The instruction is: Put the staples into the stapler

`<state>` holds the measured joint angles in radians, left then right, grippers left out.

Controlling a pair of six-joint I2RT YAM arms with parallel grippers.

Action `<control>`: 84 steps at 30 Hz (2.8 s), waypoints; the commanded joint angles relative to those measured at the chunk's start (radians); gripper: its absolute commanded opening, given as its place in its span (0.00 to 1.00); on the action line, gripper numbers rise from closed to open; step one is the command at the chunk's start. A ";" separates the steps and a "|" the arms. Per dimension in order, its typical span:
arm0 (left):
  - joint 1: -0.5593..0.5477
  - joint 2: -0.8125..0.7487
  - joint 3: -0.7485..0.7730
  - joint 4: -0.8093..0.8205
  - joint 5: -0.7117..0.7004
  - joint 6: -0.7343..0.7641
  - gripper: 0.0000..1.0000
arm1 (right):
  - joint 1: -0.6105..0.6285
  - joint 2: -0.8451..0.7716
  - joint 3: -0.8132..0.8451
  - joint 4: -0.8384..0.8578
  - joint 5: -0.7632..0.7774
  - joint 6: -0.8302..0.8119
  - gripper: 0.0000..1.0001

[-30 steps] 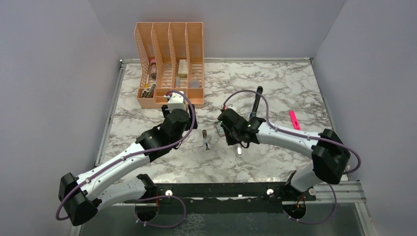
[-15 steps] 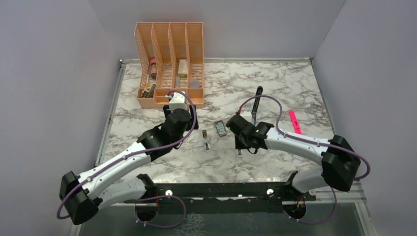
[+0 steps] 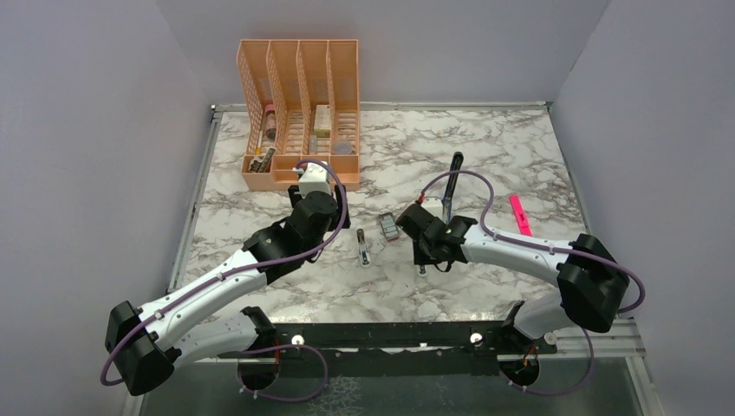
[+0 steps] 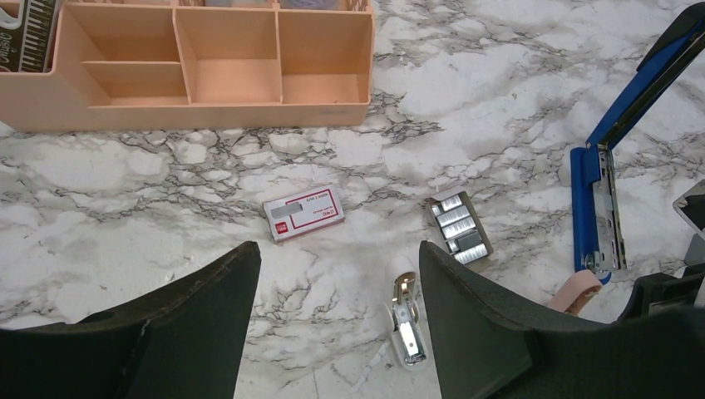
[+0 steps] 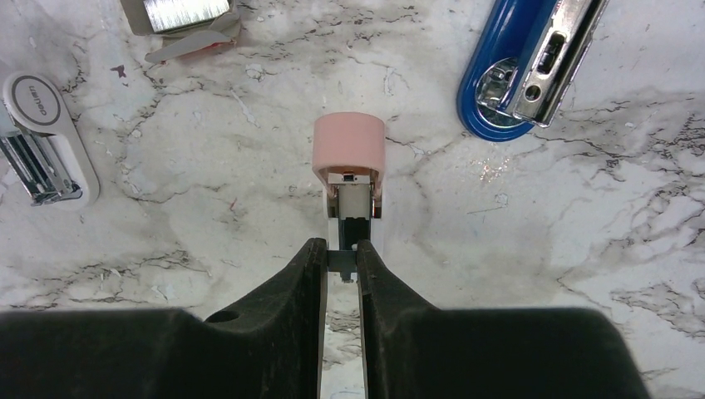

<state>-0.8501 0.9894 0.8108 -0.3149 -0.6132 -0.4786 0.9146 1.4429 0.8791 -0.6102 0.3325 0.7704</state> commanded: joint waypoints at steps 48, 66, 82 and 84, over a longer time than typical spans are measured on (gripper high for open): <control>0.006 0.004 0.006 0.024 0.019 -0.012 0.71 | -0.027 0.007 -0.049 0.068 -0.005 -0.021 0.23; 0.007 -0.001 0.003 0.019 0.015 -0.014 0.71 | -0.027 0.006 -0.059 0.071 -0.011 -0.013 0.23; 0.007 0.001 0.002 0.020 0.016 -0.015 0.71 | -0.026 0.000 -0.055 0.073 -0.022 -0.021 0.23; 0.008 0.002 0.002 0.020 0.014 -0.015 0.71 | -0.027 0.007 -0.056 0.080 -0.027 -0.027 0.23</control>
<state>-0.8497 0.9962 0.8108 -0.3149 -0.6125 -0.4862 0.8925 1.4300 0.8268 -0.5476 0.3164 0.7578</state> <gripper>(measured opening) 0.713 0.230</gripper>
